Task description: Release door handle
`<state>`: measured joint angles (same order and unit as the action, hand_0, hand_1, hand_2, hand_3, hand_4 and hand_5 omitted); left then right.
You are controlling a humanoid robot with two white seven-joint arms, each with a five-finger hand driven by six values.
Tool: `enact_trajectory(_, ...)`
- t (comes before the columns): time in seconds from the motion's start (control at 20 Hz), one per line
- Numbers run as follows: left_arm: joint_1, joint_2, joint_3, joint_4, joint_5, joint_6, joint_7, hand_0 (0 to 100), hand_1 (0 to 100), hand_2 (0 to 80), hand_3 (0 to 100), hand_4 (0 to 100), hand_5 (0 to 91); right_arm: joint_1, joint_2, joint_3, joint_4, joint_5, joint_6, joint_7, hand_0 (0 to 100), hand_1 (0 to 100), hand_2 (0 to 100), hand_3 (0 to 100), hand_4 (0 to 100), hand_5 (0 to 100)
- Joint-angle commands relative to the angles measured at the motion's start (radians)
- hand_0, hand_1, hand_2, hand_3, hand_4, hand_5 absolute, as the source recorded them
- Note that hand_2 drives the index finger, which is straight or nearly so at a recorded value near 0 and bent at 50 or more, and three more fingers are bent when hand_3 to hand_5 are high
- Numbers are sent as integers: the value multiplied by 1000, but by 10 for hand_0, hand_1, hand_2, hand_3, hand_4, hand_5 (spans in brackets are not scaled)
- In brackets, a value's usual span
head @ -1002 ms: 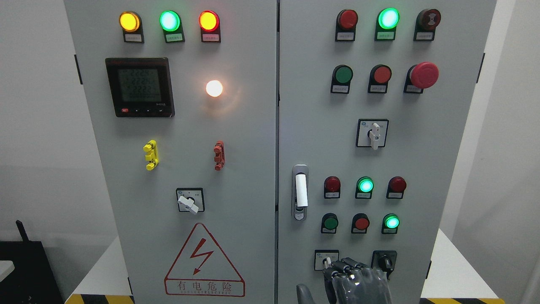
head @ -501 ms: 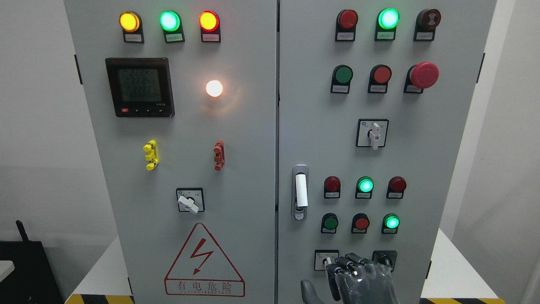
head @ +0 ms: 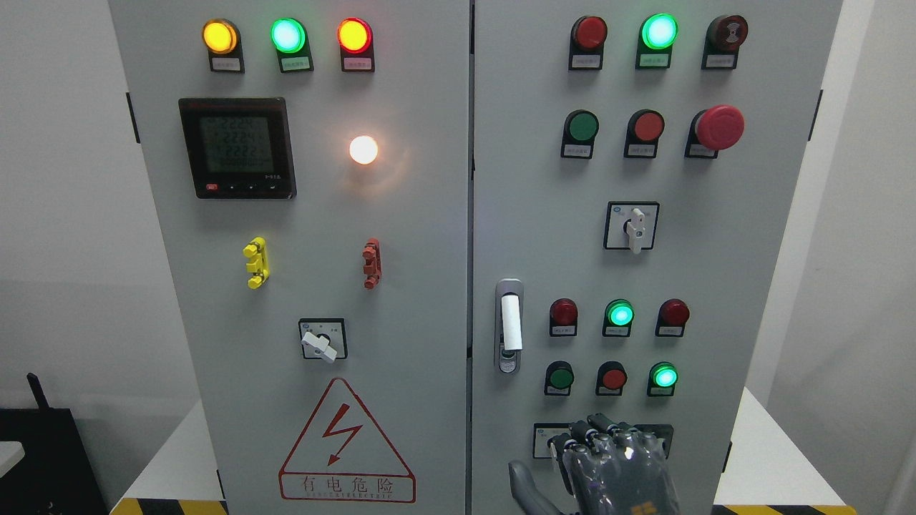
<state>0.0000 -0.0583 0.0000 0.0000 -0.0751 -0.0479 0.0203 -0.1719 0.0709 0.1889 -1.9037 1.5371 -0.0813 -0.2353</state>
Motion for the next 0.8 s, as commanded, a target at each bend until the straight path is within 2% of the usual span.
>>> enact_trajectory(0.0,-2,0,2,9,0,0,0,120,389,0,0,0,0,-34,24,14,-28,89,26,33,443,0,989,1000,915,983)
enact_trajectory(0.2,-3,0,2,9,0,0,0,120,389,0,0,0,0,-32,36,14,-28,122,26,57,453,0,988,1000,912,982)
enact_trajectory(0.35,-3,0,2,9,0,0,0,120,389,0,0,0,0,-32,55,14,-26,146,26,96,456,0,989,1000,911,981)
enact_trajectory(0.55,-3,0,2,9,0,0,0,120,389,0,0,0,0,-43,79,12,-20,149,28,102,452,0,989,1000,907,981)
enact_trajectory(0.65,-2,0,2,9,0,0,0,120,389,0,0,0,0,-46,81,7,-18,149,31,105,449,0,988,1000,906,981)
enact_trajectory(0.75,-2,0,2,9,0,0,0,120,389,0,0,0,0,-52,81,7,-18,149,55,137,441,0,989,1000,906,981)
